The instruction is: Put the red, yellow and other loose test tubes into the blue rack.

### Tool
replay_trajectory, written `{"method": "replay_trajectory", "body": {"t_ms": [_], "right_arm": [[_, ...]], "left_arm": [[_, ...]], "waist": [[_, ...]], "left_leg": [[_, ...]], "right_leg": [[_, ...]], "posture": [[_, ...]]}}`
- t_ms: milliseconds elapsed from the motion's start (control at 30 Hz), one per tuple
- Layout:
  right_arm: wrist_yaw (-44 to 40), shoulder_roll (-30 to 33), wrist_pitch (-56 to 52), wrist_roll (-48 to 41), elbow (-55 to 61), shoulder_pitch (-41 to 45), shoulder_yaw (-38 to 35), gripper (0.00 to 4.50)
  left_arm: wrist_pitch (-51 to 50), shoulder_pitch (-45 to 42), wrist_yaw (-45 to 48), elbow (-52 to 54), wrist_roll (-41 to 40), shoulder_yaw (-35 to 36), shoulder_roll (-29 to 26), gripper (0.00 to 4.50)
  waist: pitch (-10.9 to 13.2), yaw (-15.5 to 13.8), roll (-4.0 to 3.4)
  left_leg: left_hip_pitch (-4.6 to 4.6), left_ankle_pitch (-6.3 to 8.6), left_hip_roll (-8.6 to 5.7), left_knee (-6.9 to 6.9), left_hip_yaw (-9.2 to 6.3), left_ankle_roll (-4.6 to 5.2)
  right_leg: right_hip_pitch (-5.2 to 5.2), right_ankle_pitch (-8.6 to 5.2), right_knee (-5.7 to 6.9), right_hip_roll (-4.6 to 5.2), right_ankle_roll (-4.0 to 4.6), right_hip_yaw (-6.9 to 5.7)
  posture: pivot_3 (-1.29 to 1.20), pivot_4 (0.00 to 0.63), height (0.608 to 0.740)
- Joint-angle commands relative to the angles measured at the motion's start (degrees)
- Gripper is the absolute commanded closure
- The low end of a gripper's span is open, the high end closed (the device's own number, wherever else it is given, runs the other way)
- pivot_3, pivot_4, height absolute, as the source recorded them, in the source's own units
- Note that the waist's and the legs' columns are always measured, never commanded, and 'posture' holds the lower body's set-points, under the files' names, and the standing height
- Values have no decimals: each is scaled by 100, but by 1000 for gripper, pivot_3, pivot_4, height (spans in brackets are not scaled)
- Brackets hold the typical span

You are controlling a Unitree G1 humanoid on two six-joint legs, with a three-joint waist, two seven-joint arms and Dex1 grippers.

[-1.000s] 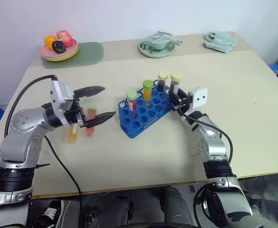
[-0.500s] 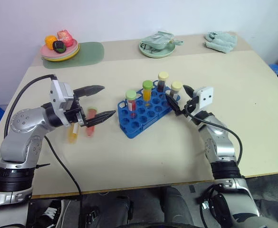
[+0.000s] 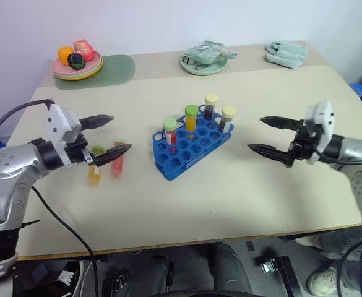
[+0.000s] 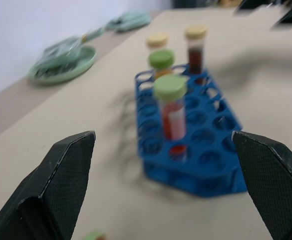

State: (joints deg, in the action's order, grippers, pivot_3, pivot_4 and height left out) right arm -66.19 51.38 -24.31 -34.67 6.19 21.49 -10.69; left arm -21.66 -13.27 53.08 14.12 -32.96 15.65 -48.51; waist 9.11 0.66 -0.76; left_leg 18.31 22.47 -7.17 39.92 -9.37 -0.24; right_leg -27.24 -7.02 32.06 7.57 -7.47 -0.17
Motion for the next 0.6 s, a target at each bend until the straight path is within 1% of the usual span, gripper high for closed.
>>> {"method": "replay_trajectory", "body": {"t_ms": [33, 67, 100, 167, 233, 300, 333, 400, 467, 533, 600], "right_arm": [[-545, 245, -299, -449, 492, 289, 21, 35], [-590, 251, -391, -541, 539, 366, 27, 35], [-626, 245, -492, -634, 595, 440, 35, 35], [-642, 157, -557, -709, 711, 583, 101, 35], [-659, 97, -559, -662, 747, 668, 209, 35], [-643, 44, -555, -641, 720, 724, 263, 35], [-659, 3, -496, -589, 650, 746, 323, 35], [-730, -24, -344, -443, 539, 747, 438, 35], [-757, -63, -275, -362, 495, 748, 491, 35], [-746, -104, -279, -350, 498, 769, 512, 35], [-721, -146, -312, -359, 543, 783, 550, 35]], "left_arm": [[-952, -8, -662, 408, -475, 625, -144, 0], [-1335, -5, -856, 470, -591, 702, -206, 0], [-1441, 25, -911, 525, -556, 735, -263, 0], [-2014, 117, -1142, 567, -543, 784, -464, 0], [-2562, 180, -1547, 659, -326, 766, -706, 0], [-3328, 70, -1894, 650, -443, 796, -827, 0], [-3912, -29, -2147, 645, -448, 755, -919, 0], [-4414, -164, -2443, 675, -280, 593, -1077, 0], [-5067, -401, -2452, 606, -377, 411, -1285, 0], [-5379, -647, -2355, 472, -513, 347, -1317, 0], [-6204, -1234, -2310, 76, -634, 155, -1373, 0]], "waist": [[0, -12, 6], [1, -13, 10], [1, -12, 10], [1, -19, 10], [1, -22, 10], [3, -28, 14], [3, -32, 13], [4, -31, 16], [4, -26, 15], [5, -27, 14], [5, -31, 15]], "left_leg": [[1, 1, 0, 1, 1, 1], [1, 1, 0, 3, 1, 2], [1, 2, 0, 6, 0, 3], [1, 2, -1, 6, 0, 3], [1, 3, -1, 5, 0, 2], [2, 3, -1, 5, -1, 1], [2, 3, -1, 5, -2, 1], [2, 3, -2, 6, -1, 1], [2, 4, -3, 6, -1, 0], [3, 4, -4, 6, -2, -1], [3, 4, -4, 5, -2, -1]], "right_leg": [[1, 0, -1, 1, 0, 0], [3, 0, -2, 1, -1, 0], [4, 0, -1, 1, -1, 0], [4, 0, 0, 2, -1, 0], [1, 0, 1, 2, -1, 0], [2, 0, 1, 1, -1, 0], [2, 0, 1, 1, -1, 0], [1, 0, 3, 1, -1, -1], [0, 0, 4, 1, -1, 0], [-2, 0, 5, 1, -1, -1], [-2, 0, 5, 1, -1, -1]], "posture": [[0, 150, 740], [0, 150, 740], [0, 150, 740], [0, 150, 740], [0, 150, 740], [0, 150, 740], [0, 150, 740], [0, 150, 740], [0, 150, 740], [0, 150, 740], [0, 150, 740]]}}
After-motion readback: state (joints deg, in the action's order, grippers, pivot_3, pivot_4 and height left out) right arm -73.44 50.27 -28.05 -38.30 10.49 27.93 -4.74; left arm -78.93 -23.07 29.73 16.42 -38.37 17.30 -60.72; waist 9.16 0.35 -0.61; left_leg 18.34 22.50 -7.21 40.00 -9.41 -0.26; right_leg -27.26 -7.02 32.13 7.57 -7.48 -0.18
